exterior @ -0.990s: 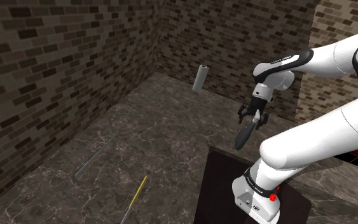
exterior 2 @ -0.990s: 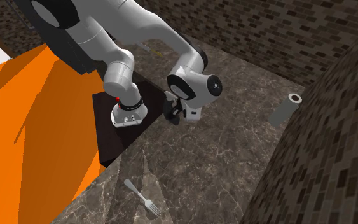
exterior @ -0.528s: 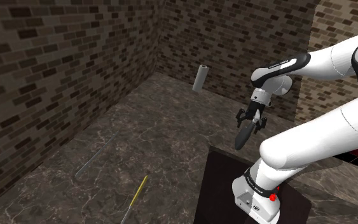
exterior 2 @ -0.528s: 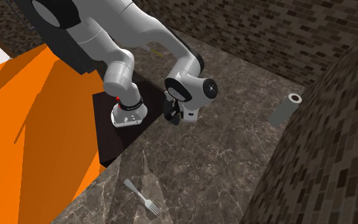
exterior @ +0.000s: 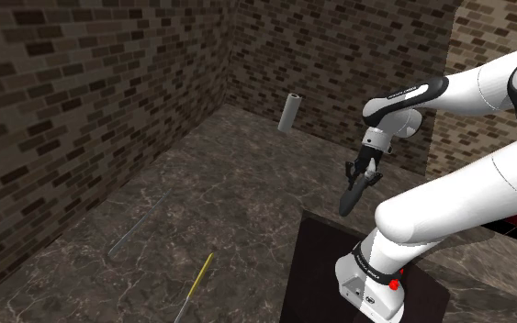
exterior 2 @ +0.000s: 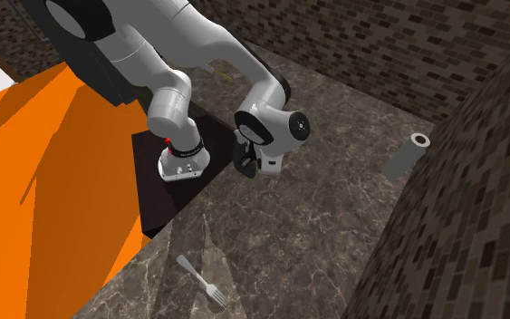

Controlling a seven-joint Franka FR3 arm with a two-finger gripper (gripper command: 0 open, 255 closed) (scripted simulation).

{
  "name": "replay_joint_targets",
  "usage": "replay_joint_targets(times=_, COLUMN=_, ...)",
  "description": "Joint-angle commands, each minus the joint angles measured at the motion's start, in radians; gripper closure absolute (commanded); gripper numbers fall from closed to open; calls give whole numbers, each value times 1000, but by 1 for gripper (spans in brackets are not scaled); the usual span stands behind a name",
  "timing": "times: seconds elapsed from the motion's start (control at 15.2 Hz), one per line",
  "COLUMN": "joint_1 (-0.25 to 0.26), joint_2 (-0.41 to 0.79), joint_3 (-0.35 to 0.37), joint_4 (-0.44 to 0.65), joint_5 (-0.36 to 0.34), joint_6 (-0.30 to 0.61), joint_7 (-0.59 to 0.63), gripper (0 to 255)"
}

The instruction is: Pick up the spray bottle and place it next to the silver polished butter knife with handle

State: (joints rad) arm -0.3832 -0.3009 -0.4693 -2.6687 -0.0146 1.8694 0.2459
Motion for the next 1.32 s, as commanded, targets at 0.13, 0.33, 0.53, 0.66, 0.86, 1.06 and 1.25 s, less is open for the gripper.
replay_joint_targets(times=0.13, joint_1=0, joint_2=0, joint_3=0, joint_4=0, joint_5=0, joint_6=0, joint_7=0, gripper=255)
replay_joint_targets(times=0.33, joint_1=0, joint_2=0, joint_3=0, joint_4=0, joint_5=0, joint_6=0, joint_7=0, gripper=255)
replay_joint_targets(times=0.53, joint_1=-4, joint_2=-36, joint_3=8, joint_4=16, joint_5=-8, joint_6=-50, joint_7=15, gripper=255)
replay_joint_targets(times=0.66, joint_1=-7, joint_2=-58, joint_3=13, joint_4=28, joint_5=-12, joint_6=-82, joint_7=23, gripper=255)
replay_joint_targets(times=0.86, joint_1=-10, joint_2=-89, joint_3=21, joint_4=48, joint_5=-16, joint_6=-130, joint_7=35, gripper=255)
replay_joint_targets(times=1.06, joint_1=-13, joint_2=-116, joint_3=29, joint_4=70, joint_5=-18, joint_6=-178, joint_7=46, gripper=255)
replay_joint_targets(times=1.25, joint_1=-14, joint_2=-141, joint_3=37, joint_4=94, joint_5=-18, joint_6=-224, joint_7=56, gripper=255)
